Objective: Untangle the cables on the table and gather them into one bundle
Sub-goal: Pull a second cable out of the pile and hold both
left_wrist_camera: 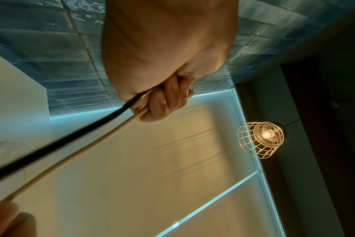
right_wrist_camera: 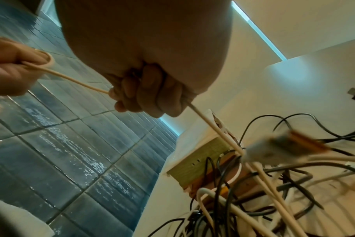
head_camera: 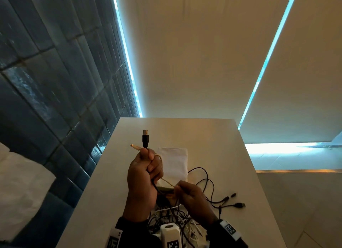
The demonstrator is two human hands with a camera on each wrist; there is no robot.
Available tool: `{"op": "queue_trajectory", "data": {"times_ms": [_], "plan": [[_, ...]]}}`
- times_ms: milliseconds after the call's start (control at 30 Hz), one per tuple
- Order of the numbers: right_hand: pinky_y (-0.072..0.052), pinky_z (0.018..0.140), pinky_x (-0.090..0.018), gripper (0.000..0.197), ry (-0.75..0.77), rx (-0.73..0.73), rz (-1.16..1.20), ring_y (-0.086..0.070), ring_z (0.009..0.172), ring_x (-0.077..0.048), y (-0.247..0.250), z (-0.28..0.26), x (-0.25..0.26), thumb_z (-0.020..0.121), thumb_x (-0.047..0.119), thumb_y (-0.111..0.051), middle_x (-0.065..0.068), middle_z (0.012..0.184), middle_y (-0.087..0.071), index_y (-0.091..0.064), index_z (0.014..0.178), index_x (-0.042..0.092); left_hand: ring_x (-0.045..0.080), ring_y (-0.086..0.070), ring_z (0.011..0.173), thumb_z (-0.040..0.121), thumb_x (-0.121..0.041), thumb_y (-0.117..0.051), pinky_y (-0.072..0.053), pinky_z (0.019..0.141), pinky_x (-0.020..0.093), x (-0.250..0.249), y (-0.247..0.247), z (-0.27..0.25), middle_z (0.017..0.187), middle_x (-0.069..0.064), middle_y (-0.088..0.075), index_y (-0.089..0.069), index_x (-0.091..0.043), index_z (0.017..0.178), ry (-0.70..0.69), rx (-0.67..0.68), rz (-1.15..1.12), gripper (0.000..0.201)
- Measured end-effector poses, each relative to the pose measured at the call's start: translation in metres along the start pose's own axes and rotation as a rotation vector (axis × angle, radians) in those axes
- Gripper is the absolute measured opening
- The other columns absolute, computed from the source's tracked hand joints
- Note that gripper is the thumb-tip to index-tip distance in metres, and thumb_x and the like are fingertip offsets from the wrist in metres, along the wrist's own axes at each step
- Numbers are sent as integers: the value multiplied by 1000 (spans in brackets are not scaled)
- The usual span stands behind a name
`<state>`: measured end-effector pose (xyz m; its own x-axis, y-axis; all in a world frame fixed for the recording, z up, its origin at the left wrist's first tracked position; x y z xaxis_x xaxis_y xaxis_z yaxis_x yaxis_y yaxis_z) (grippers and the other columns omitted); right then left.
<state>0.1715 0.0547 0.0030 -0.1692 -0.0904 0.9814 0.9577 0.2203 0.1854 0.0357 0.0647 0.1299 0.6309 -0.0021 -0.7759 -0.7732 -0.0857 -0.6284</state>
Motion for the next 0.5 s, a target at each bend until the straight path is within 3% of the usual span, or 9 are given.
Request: {"op": "queue_trajectory", "data": {"times_ms": [133, 300, 400, 500], "plan": [[-36, 55, -23, 34, -58, -30, -27, -43, 54, -2, 1, -1, -21, 98, 16, -52, 9, 59, -52, -56, 67, 29, 6, -19, 41, 88, -29, -42, -11, 42, 25, -3, 0, 2, 49, -5, -26, -41, -11, 67, -5, 23, 27, 28], [-35, 53, -23, 50, -117, -137, -93, -43, 52, -2, 6, -10, -44, 97, 10, -52, 15, 54, -53, -61, 65, 47, 6, -18, 41, 87, -29, -42, -10, 43, 26, -5, 3, 4, 49, -5, -26, -42, -12, 66, 14, 47, 41, 27], [-34, 52, -25, 43, -131, -167, -140, -44, 52, -6, 8, -13, -55, 95, 7, -54, 7, 55, -51, -59, 63, 36, 7, -18, 42, 85, -28, -44, -10, 43, 25, -5, 4, 4, 50, -4, -26, -42, -12, 66, 31, 41, 61, 25], [-35, 52, -27, 43, -176, -168, -138, -44, 52, -9, 7, -13, -58, 94, 8, -55, 6, 54, -52, -61, 62, 36, 7, -17, 42, 90, -26, -42, -10, 44, 25, -3, 6, 4, 50, -4, -27, -42, -11, 67, 48, 32, 86, 27]]}}
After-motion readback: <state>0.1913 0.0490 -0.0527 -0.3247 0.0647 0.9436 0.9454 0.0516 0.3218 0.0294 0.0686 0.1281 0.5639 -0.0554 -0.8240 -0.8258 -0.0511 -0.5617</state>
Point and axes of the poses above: each hand's wrist, its own z-axis towards the middle knuckle, its own y-axis out of the back of the hand, x = y × z, the point moved 4 cm from there along z, towards the middle knuckle
